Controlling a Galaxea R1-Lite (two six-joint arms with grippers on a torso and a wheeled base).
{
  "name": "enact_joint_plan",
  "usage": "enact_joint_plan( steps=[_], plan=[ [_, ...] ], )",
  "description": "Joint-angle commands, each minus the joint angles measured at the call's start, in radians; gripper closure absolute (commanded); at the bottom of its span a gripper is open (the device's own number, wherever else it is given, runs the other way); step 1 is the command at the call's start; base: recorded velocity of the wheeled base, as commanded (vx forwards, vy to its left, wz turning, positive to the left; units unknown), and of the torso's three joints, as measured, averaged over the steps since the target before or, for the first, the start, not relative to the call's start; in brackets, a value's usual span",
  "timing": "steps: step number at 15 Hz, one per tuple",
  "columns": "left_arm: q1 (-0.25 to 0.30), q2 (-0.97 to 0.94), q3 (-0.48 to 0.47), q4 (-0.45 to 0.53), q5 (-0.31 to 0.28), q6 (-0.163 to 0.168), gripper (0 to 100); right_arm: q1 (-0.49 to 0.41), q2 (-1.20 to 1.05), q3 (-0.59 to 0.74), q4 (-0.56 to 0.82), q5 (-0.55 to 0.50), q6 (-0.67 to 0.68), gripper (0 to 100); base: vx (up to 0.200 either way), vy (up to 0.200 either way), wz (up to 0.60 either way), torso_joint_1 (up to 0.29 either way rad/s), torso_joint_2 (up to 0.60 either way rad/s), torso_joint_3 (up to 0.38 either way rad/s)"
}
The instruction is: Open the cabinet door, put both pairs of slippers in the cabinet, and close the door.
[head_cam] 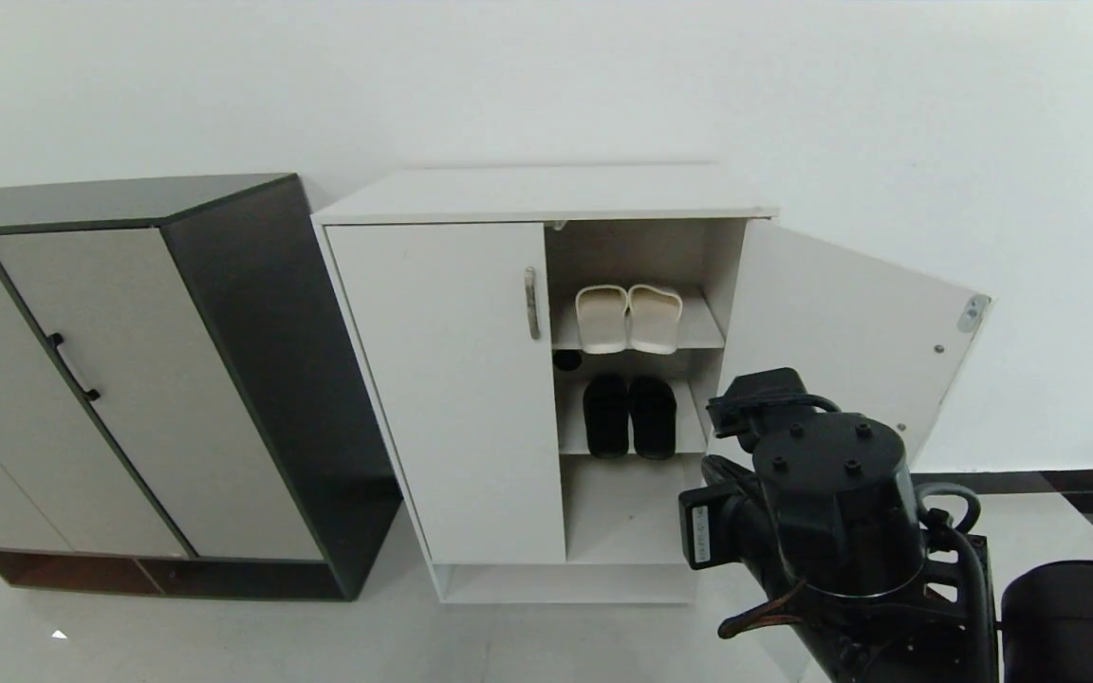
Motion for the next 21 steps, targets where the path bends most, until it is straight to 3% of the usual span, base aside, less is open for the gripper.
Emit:
enact_joint_plan(
  steps=[1, 16, 21],
  plan=[
    [0.000, 0.001, 0.000, 0.000, 0.000, 0.000, 100, 0.000, 0.001, 0.000, -0.001, 0.000, -0.004, 100, 0.000, 0.000, 0.00, 0.134, -0.47, -0.330],
    [0.000, 0.001, 0.000, 0.000, 0.000, 0.000, 100, -0.001, -0.011, 0.013, -0.002, 0.003, -0.006, 100, 0.000, 0.000, 0.00, 0.189, -0.50, -0.318],
    [0.000, 0.001, 0.000, 0.000, 0.000, 0.000, 100, -0.031, 0.017, 0.027, -0.022, 0.024, -0.017, 100, 0.000, 0.000, 0.00, 0.064, -0.14, -0.085]
  ],
)
